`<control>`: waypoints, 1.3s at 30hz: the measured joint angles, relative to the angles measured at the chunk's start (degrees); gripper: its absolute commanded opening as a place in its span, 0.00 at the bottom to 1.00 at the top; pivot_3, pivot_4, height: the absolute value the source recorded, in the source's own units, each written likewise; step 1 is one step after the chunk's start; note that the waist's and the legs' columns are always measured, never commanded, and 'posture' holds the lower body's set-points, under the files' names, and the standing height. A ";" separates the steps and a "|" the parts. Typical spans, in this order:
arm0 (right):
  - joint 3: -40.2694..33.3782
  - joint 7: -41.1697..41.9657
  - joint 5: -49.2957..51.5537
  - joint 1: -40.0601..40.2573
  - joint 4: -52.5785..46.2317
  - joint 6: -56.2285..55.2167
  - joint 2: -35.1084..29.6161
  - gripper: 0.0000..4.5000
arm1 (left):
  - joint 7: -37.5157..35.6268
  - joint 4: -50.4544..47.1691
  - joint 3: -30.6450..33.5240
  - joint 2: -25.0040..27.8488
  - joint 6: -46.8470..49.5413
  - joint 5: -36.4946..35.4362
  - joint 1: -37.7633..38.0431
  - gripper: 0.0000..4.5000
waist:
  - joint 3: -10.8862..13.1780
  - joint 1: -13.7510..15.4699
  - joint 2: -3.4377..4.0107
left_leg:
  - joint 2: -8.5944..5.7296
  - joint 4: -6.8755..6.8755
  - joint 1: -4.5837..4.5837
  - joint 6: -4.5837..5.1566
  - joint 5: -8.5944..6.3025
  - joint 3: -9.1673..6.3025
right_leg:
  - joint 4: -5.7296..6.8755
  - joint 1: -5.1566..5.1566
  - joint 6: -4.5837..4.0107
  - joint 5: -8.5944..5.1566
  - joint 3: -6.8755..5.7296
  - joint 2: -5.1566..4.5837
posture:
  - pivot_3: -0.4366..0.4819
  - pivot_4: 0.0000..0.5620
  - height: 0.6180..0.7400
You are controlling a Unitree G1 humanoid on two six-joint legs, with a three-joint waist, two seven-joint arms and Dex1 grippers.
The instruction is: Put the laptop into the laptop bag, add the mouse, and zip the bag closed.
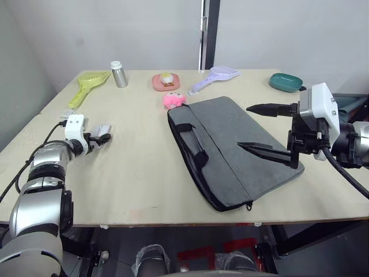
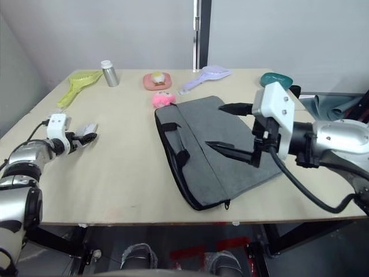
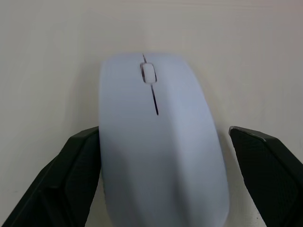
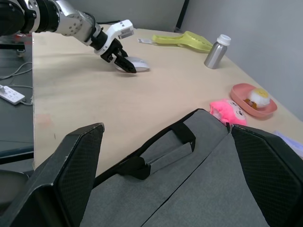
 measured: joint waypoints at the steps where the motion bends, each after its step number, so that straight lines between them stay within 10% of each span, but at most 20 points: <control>1: 0.02 -0.08 0.01 -0.02 -0.03 0.04 -0.03 1.00 | 0.20 0.70 -0.12 -0.31 -0.40 0.24 -0.94 0.97 | 0.00 0.02 0.00 | 0.00 0.00 0.00 0.00 0.00 -0.01 | 0.01 0.00 0.00 0.00 -0.01 0.00 | 0.48 0.27 1.00; 10: -0.13 -0.83 -0.02 0.35 -0.16 0.11 -0.03 1.00 | 4.45 4.40 -0.23 -1.07 -2.44 1.24 -2.82 0.97 | 0.00 -0.05 0.00 | 0.00 -0.03 -0.02 0.00 0.00 -0.01 | -0.04 -0.01 0.01 0.00 -0.02 0.00 | 0.48 0.27 1.00; 15: -1.43 -0.92 -0.03 1.05 -0.18 0.10 -0.03 1.00 | 4.80 4.95 -0.25 -1.13 -3.40 1.53 -2.80 0.63 | 0.00 -0.09 0.00 | 0.00 -0.02 0.01 0.00 0.00 -0.01 | -0.03 0.01 0.00 0.00 0.00 0.00 | 0.48 0.27 1.00; 25: -0.09 -0.97 1.38 -1.57 -0.18 -0.86 1.53 1.00 | 1.12 5.70 -1.00 0.16 -4.12 3.75 -2.77 0.63 | 0.00 -0.35 0.00 | -0.01 -0.05 0.03 0.00 0.00 0.01 | -0.04 0.00 0.01 0.00 0.01 -0.01 | 0.48 0.27 1.00; 34: 4.00 -0.92 1.64 -2.80 0.01 -1.19 3.14 1.00 | -26.97 -1.44 -6.03 1.45 -11.11 4.67 2.42 0.63 | 0.01 0.07 -0.01 | -0.02 -0.17 -0.01 -0.01 -0.01 0.03 | -0.14 -0.03 0.00 0.00 -0.01 -0.04 | 0.48 0.27 1.00; 39: 9.42 -7.02 2.96 -6.54 1.14 4.77 4.42 1.00 | -47.69 -19.73 -7.65 6.32 2.50 -2.61 8.39 0.63 | 0.06 -0.92 0.03 | 0.01 -0.28 0.05 -0.07 0.00 0.14 | -0.14 -0.10 -0.01 -0.01 0.08 0.00 | 0.48 0.27 1.00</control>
